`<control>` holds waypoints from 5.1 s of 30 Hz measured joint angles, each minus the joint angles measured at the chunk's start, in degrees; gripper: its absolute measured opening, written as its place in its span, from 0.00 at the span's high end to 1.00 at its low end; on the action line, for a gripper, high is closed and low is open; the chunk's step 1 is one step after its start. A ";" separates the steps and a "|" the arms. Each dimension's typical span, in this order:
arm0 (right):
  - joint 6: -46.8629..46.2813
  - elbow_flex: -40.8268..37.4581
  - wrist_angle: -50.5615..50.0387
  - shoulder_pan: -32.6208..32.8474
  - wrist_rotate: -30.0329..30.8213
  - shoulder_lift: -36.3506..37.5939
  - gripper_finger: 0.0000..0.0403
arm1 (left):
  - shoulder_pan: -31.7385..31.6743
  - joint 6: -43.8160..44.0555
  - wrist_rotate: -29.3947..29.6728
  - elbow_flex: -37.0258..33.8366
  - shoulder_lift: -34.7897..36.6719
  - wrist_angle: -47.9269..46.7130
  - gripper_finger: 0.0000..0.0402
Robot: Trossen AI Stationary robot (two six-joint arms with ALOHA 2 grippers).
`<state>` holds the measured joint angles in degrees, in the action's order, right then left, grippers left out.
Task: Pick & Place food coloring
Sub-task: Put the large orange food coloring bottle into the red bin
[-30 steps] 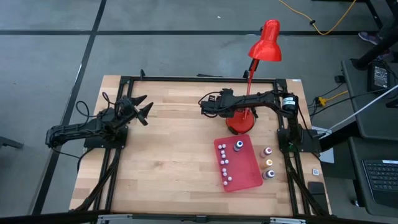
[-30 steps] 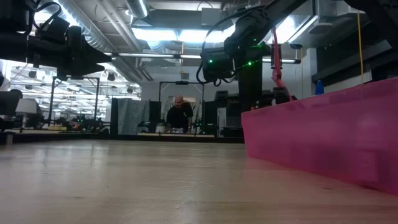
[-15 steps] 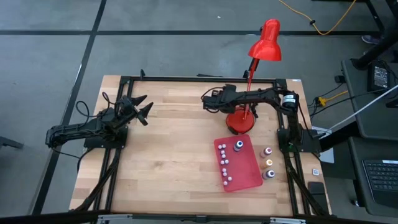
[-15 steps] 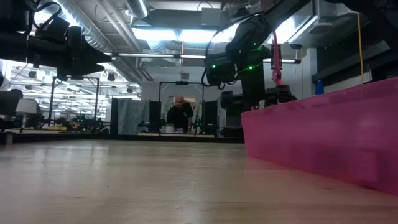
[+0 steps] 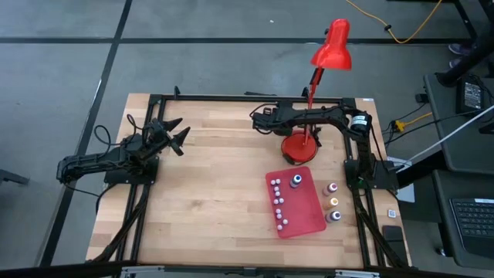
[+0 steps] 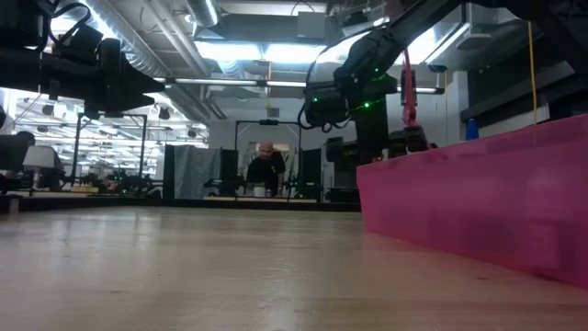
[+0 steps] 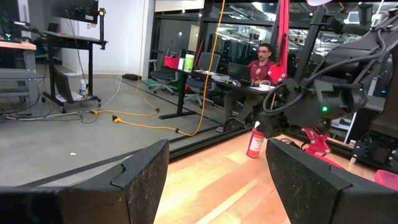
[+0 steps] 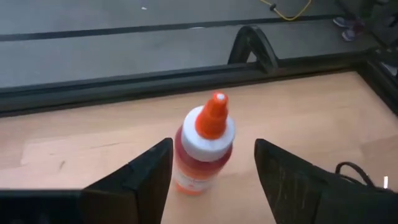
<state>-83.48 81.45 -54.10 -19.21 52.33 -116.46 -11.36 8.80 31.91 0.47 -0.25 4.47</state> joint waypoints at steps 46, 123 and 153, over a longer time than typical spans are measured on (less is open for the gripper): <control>5.99 0.66 10.68 2.18 -0.54 -2.75 0.70 | -0.02 0.00 0.02 0.00 0.00 0.02 0.34; 27.67 37.09 -19.55 -3.74 -15.26 -8.85 0.55 | 0.00 0.00 -0.01 0.00 0.00 0.02 0.34; 19.53 37.05 -22.95 -6.41 -18.40 -8.83 0.51 | -0.02 0.00 0.02 0.00 0.01 0.01 0.34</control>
<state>-63.95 118.50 -77.05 -25.62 33.93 -125.29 -11.38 8.80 31.92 0.47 -0.24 4.48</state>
